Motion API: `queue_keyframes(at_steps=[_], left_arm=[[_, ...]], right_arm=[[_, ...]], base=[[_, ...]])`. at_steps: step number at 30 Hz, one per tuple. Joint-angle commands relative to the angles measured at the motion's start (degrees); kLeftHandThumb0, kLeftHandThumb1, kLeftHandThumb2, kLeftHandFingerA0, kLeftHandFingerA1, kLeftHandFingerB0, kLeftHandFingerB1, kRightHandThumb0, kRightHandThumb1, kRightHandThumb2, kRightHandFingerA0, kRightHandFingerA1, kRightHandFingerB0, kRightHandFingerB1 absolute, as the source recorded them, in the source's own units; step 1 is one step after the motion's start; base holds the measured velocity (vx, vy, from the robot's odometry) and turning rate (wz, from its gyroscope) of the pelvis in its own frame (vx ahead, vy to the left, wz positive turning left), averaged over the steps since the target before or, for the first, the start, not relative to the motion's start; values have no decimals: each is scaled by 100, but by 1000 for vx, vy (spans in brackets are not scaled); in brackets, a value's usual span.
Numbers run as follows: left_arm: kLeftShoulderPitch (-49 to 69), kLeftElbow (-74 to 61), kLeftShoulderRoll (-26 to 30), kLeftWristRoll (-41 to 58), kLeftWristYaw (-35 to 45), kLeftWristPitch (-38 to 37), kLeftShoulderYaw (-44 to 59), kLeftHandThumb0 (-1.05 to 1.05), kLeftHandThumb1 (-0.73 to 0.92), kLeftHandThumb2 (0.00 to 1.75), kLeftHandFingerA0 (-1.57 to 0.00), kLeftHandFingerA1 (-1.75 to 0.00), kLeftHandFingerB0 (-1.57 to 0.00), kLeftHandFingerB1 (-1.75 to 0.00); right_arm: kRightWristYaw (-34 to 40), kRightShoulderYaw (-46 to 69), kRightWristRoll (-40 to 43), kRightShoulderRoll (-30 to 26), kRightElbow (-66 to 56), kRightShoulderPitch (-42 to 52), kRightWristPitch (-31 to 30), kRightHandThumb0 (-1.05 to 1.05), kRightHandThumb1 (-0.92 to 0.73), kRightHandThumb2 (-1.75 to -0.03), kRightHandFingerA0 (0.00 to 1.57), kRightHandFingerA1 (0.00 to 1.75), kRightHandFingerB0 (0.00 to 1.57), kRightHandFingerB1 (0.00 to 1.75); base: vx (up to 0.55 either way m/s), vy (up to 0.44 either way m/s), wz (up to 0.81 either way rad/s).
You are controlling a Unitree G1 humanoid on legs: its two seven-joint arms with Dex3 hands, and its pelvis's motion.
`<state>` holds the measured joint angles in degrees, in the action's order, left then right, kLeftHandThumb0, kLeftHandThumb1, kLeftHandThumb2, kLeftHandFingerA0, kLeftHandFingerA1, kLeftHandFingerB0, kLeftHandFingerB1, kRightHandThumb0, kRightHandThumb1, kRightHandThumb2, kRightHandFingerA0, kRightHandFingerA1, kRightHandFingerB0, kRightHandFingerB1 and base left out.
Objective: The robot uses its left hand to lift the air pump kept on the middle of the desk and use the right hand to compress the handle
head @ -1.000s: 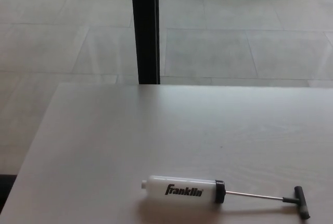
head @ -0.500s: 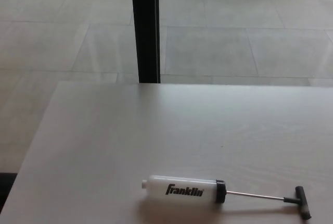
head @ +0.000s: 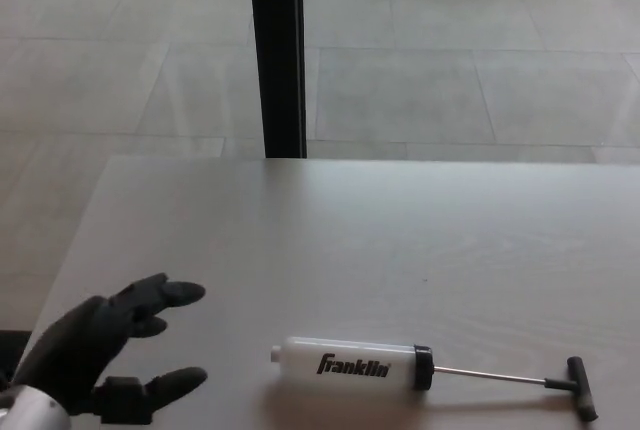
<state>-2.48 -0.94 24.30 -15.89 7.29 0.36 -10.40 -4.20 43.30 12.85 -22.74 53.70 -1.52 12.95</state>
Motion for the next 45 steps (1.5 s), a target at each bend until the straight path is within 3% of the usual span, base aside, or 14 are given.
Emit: queue_keyframes(at_steps=[1, 4, 6, 7, 9, 10, 11, 18, 20, 22, 36, 38, 44, 45], left_arm=[[-722, -1105, -100, -3362, -412, -1050, -2180, -82, 72, 62, -39, -68, -34, -46], [-788, -904, -139, -3333, -748, -1223, -2297, -82, 72, 63, -43, -68, -39, -46], [-783, -910, -116, -3319, -769, -1216, -2368, -84, 56, 80, -43, -68, -39, -50], [-790, -929, -112, -3329, -769, -1206, -2411, -80, 72, 62, -43, -68, -42, -45], [-802, -952, -74, -3383, -828, -1201, -2498, -79, 70, 61, -45, -68, -42, -45], [-815, -933, -72, -3396, -888, -1222, -2524, -78, 69, 61, -46, -69, -44, -45], [-829, -937, -63, -3408, -895, -1212, -2547, -78, 69, 62, -46, -68, -44, -45], [-1122, -1091, 18, -3655, -767, -972, -2738, -79, 71, 62, -31, -64, -35, -41], [-1229, -1123, 89, -3865, -874, -974, -2803, -81, 72, 62, -28, -63, -33, -40], [-1347, -1293, 208, -4118, -709, -905, -2853, -81, 74, 63, -21, -60, -30, -39], [-1602, -1544, -17, -5567, -1150, -181, -3166, -80, 73, 63, -16, -56, -33, -40], [-1629, -1577, -70, -5543, -1077, -155, -3166, -80, 56, 96, -12, -57, -28, -52], [-1430, -1440, -440, -5634, -1239, 343, -3174, -75, 72, 62, -19, -58, -31, -40], [-1400, -1441, -481, -5593, -1181, 390, -3165, -75, 73, 62, -17, -59, -28, -41]], right_arm=[[-405, -212, 397, 231, -1699, 145, 687, -66, -87, -66, 54, 69, 31, 35], [-425, -300, 398, 310, -2263, 198, 702, -76, -70, -107, 53, 74, 26, 51], [-429, -352, 342, 276, -2371, 167, 712, -75, -86, -66, 54, 70, 31, 35], [-445, -382, 329, 255, -2470, 151, 699, -80, -72, -108, 52, 72, 24, 49], [-419, -422, 351, 272, -2809, 190, 538, -75, -87, -66, 51, 65, 31, 35], [-373, -439, 346, 280, -2930, 204, 452, -75, -72, -108, 48, 69, 24, 50], [-362, -447, 348, 281, -2947, 194, 436, -72, -89, -66, 49, 66, 30, 35], [-367, -462, 401, 388, -2757, 178, 462, -72, -88, -66, 54, 73, 30, 36], [-385, -477, 351, 393, -2594, 170, 563, -70, -69, -106, 51, 74, 24, 51], [-366, -491, 355, 440, -2673, 223, 534, -69, -87, -66, 52, 74, 31, 37], [-399, -485, 465, 484, -2687, 333, 396, -69, -66, -103, 52, 72, 32, 52], [-415, -485, 477, 486, -2672, 333, 418, -69, -66, -103, 53, 73, 32, 52], [-440, -458, 526, 544, -2779, 479, 443, -65, -67, -103, 49, 71, 31, 52], [-446, -457, 528, 545, -2770, 479, 451, -63, -83, -65, 51, 68, 38, 37]], base=[[0, 0, 0], [0, 0, 0], [0, 0, 0], [0, 0, 0], [0, 0, 0], [0, 0, 0], [0, 0, 0], [0, 0, 0], [0, 0, 0], [0, 0, 0], [0, 0, 0], [0, 0, 0], [0, 0, 0], [0, 0, 0]])
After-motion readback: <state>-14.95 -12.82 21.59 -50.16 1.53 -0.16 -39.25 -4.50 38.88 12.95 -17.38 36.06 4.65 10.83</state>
